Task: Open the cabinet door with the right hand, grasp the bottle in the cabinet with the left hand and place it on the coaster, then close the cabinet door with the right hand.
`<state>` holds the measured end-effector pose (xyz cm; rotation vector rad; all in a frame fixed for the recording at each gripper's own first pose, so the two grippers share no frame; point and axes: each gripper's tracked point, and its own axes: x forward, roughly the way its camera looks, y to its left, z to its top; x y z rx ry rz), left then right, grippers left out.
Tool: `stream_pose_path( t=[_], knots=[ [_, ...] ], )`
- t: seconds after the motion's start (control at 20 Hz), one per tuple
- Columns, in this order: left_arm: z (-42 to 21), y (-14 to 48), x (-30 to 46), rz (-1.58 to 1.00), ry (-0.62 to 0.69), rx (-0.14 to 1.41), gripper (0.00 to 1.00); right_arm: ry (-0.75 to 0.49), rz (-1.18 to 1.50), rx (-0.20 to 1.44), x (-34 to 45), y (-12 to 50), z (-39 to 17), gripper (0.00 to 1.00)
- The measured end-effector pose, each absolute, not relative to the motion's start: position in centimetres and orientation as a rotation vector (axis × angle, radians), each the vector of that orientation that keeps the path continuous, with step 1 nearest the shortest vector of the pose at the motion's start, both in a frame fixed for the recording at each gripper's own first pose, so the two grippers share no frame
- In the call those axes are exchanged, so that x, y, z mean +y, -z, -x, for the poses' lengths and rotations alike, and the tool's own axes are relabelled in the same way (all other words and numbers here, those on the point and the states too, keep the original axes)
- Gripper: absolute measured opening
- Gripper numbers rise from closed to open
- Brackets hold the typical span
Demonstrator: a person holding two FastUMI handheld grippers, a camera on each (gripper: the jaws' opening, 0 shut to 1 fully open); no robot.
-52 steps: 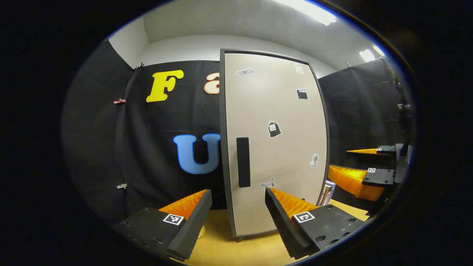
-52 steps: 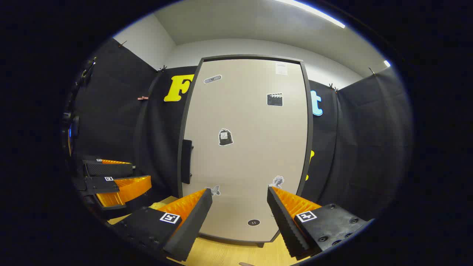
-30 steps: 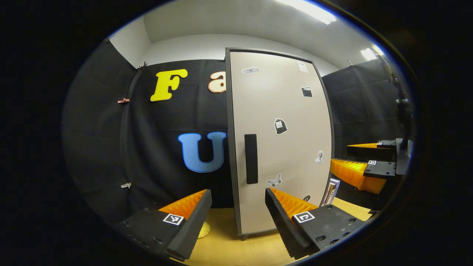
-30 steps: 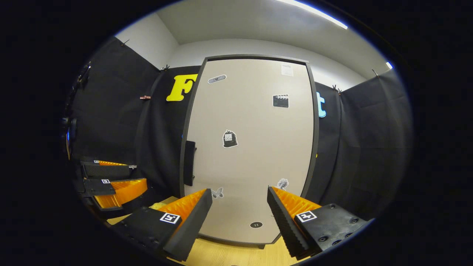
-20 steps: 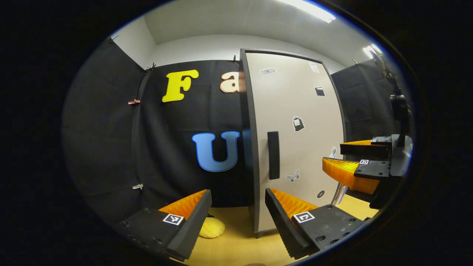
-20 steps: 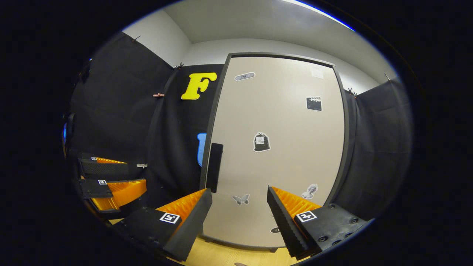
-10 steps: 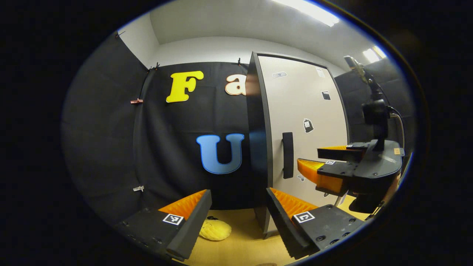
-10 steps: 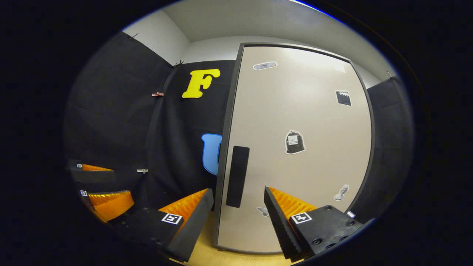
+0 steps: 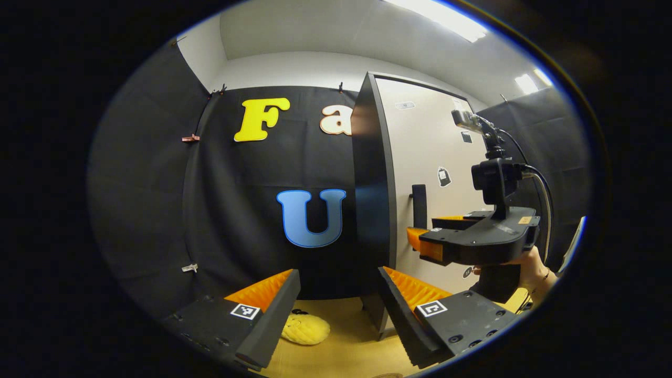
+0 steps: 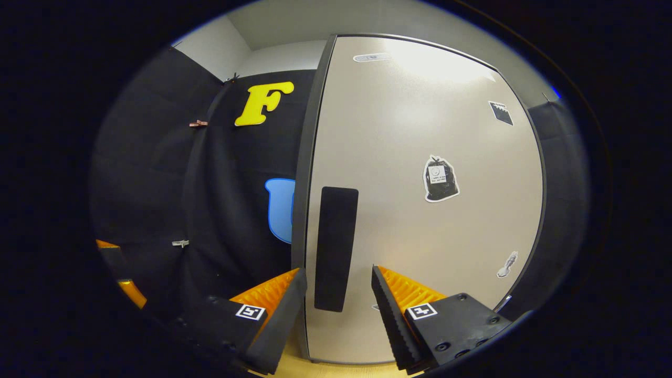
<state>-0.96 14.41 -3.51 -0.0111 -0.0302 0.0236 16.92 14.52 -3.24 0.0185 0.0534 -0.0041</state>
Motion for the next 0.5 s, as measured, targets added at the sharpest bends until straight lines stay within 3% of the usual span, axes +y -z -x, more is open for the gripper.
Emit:
stream_pose_path(
  t=[0.2, 0.25, 0.3, 0.5],
  knots=[
    [0.3, 4.5, 15.1, 0.046, -0.026, -0.007, 0.93, 0.030, -0.062, 0.023, 14.4, 2.1, -18.1, 0.82],
    [0.3, 4.7, 15.5, 0.050, -0.033, -0.002, 0.93, 0.042, -0.073, 0.009, 14.2, 1.7, -18.1, 0.78],
    [0.2, 4.8, 15.8, 0.057, -0.039, 0.000, 0.93, 0.045, -0.089, 0.001, 14.2, 1.3, -18.4, 0.59],
    [0.0, 5.5, 16.4, 0.088, -0.051, 0.013, 0.93, 0.038, -0.097, -0.037, 14.4, 0.0, -18.4, 0.61]
  ],
)
